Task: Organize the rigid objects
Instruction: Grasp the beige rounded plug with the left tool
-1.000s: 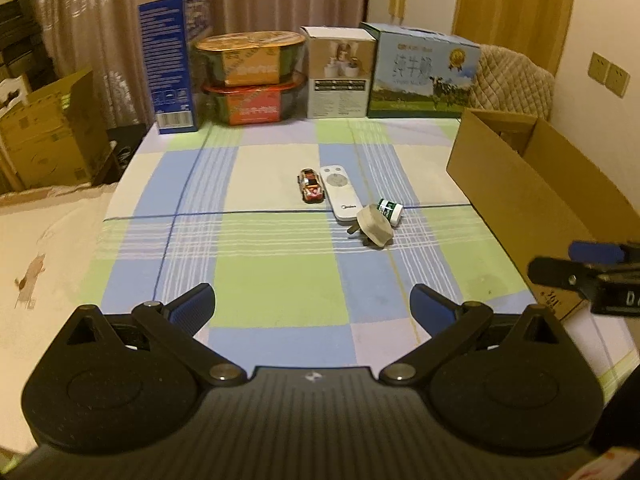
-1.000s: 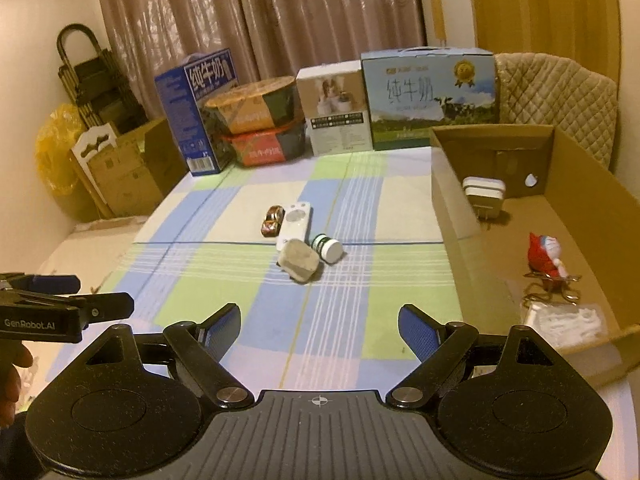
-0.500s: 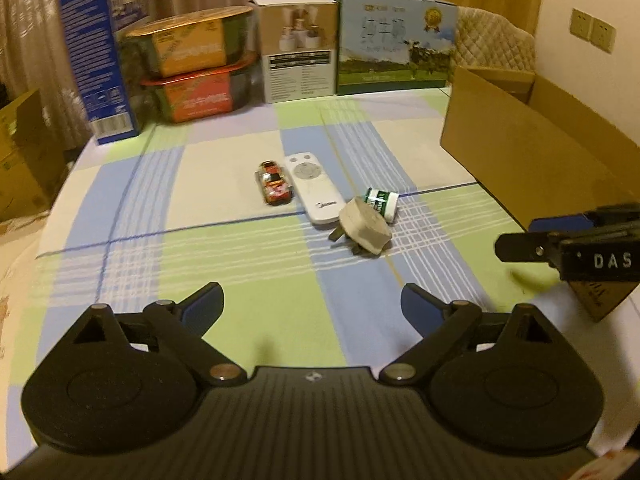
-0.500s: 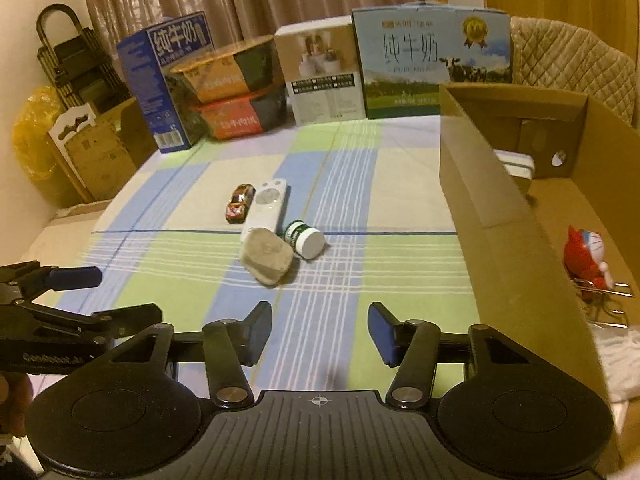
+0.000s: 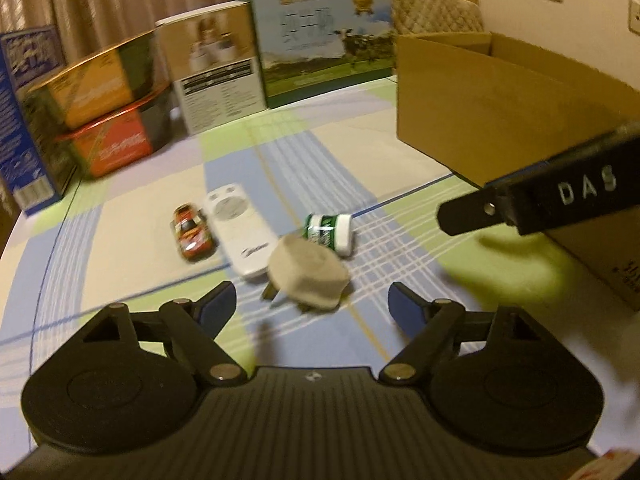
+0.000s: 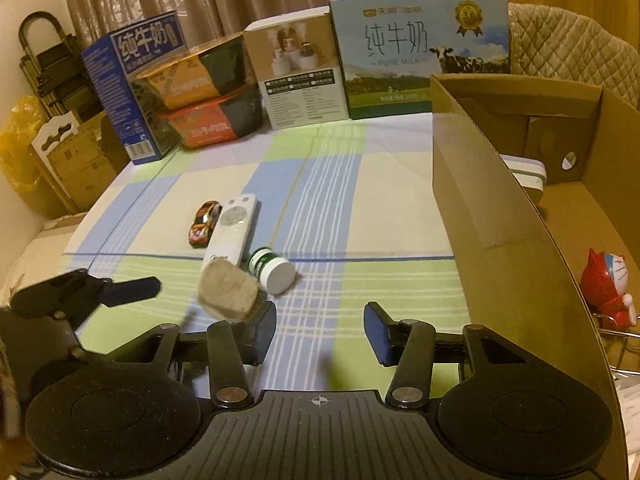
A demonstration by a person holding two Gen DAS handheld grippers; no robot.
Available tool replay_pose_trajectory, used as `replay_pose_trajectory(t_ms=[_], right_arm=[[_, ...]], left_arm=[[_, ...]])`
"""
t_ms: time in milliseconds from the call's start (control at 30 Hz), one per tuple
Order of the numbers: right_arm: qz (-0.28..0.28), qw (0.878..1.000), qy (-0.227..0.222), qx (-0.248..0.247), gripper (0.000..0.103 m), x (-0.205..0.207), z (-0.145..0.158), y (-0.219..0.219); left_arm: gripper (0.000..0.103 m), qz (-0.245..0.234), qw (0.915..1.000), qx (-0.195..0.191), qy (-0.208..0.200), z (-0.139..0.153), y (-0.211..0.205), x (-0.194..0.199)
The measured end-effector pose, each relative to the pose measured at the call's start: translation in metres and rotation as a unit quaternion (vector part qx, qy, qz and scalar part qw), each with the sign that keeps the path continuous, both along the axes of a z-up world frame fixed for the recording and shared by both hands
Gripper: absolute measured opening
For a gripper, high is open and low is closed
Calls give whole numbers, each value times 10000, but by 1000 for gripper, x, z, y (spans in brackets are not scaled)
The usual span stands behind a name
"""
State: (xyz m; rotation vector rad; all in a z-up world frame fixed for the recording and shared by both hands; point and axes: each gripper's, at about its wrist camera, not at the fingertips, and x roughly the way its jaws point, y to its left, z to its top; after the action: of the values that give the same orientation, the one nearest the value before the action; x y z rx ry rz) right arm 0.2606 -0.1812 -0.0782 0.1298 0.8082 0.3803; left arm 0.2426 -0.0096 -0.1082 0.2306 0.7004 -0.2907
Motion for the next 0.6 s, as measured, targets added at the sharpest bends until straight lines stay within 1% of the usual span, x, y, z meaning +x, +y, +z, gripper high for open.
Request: replay_pose_trajectory(t_ms=[100,167,233,367,467,600], right_arm=[[-36,10000,20,33,47,5,-1,-2],[-54,10000,32,41,47,7,-2,-3],[-68,9999,48,59,47,9,-3,-5],[-99,9999,68,81,47,11,-5,-7],[-99,9999,95,83,47,12,-7,-7],[-42,9999,101,73,47,13,-8,-4]], left_arm=[[72,-44,9996,257,-73,-9,-11,8],[66,-35,9995,309,-97,-14,-14,13],[64,-5,9990,407,-170,-17,-16,16],[51,32,9982,536,-276,-18,-19,19],[50,49,9982,541,-267,-18,-19,19],[49,210,9989,413,-50,-12,-10,17]])
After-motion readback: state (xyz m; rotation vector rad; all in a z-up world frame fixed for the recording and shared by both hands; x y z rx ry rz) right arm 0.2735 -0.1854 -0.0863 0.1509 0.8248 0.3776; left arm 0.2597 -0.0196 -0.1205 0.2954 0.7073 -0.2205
